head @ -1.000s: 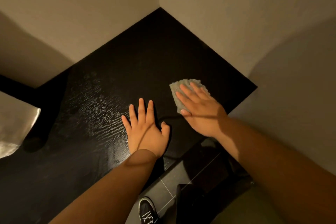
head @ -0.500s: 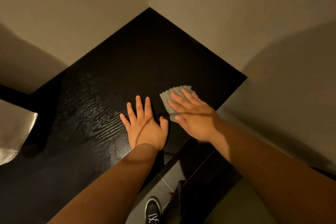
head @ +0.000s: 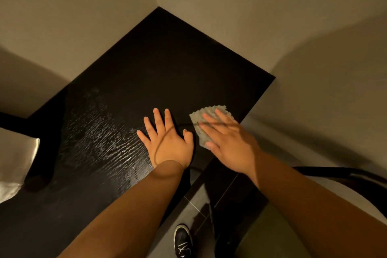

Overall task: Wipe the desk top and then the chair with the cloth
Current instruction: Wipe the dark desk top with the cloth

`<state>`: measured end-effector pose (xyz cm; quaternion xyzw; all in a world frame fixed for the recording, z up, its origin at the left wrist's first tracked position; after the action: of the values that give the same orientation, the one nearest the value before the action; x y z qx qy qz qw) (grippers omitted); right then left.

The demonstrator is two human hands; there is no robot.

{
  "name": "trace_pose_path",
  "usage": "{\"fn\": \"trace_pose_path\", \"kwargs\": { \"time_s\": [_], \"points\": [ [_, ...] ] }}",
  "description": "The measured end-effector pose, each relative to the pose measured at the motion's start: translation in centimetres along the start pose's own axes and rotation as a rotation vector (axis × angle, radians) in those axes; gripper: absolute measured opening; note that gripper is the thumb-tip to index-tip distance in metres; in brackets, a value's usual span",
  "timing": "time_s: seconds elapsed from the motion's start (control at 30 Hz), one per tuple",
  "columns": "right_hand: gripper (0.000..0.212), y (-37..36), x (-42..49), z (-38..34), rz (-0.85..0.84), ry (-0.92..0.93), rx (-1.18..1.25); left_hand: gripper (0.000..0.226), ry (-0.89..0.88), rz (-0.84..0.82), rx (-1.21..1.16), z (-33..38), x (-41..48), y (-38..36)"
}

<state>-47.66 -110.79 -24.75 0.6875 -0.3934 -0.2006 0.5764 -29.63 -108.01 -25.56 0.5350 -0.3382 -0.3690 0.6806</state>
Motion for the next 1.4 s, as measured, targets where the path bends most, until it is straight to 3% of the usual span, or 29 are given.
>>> {"fn": "trace_pose_path", "kwargs": {
  "time_s": [0.07, 0.17, 0.23, 0.33, 0.4, 0.5, 0.57, 0.67, 0.8, 0.9, 1.07, 1.2, 1.3, 1.4],
  "points": [
    [0.058, -0.3, 1.7, 3.1, 0.049, 0.004, -0.078, 0.087, -0.002, 0.001, 0.019, 0.0, 0.0, -0.1],
    [0.071, 0.2, 3.8, 8.1, 0.02, -0.291, -0.138, 0.086, -0.004, 0.0, 0.03, 0.1, -0.1, -0.1],
    [0.072, 0.3, 3.6, 7.8, 0.045, -0.454, -0.145, 0.086, -0.012, -0.002, 0.028, 0.2, -0.1, -0.1],
    [0.062, 0.2, 1.1, 3.1, 0.17, -0.431, -0.106, 0.087, -0.007, 0.005, 0.034, 0.1, -0.1, -0.1],
    [0.059, -0.3, -1.5, 0.2, 0.143, -0.347, -0.045, 0.087, -0.015, 0.002, 0.037, 0.1, -0.1, -0.2],
    [0.058, -0.4, -2.3, 1.6, 0.114, -0.254, 0.002, 0.087, -0.022, 0.016, 0.039, 0.0, -0.2, -0.4],
    [0.062, -0.2, -1.0, 4.6, 0.147, -0.34, -0.079, 0.087, -0.026, 0.012, 0.038, 0.0, -0.2, -0.7],
    [0.066, -0.1, 0.7, 8.0, 0.143, -0.618, -0.087, 0.086, -0.021, 0.014, 0.047, -0.1, -0.1, -0.6],
    [0.065, -1.0, -1.0, 3.2, 0.31, -0.785, 0.076, 0.084, -0.046, -0.028, 0.068, -0.1, -0.1, -0.4],
    [0.059, -3.0, -3.6, -3.5, 0.272, -0.744, 0.127, 0.086, -0.068, -0.037, 0.051, 0.0, -0.3, 0.1],
    [0.056, -0.8, -9.2, -10.8, 0.171, -0.609, 0.344, 0.079, -0.255, -0.041, -0.083, 0.2, -1.2, 1.1],
    [0.054, -1.0, -15.0, -11.3, 0.1, -0.72, 0.406, 0.07, -0.504, -0.098, -0.114, -1.1, -4.1, 2.2],
    [0.054, -1.3, -20.3, -11.0, 0.097, -0.819, 0.358, 0.071, -0.676, -0.16, -0.07, -3.5, -8.3, 2.6],
    [0.054, -2.5, -25.3, -11.1, -0.019, -0.865, 0.282, 0.077, -0.789, -0.194, 0.002, -6.1, -11.7, 2.8]
  ]
}}
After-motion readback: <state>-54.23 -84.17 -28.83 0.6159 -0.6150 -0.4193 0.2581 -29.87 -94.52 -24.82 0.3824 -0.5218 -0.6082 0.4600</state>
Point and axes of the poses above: each hand's wrist, its own x-axis towards the middle knuckle, its own y-axis out of the back of the hand, z = x × y, the point moved 6 cm from there along x, towards the middle knuckle, and after that the axes turned 14 degrees about z, right-handed, at the moved point
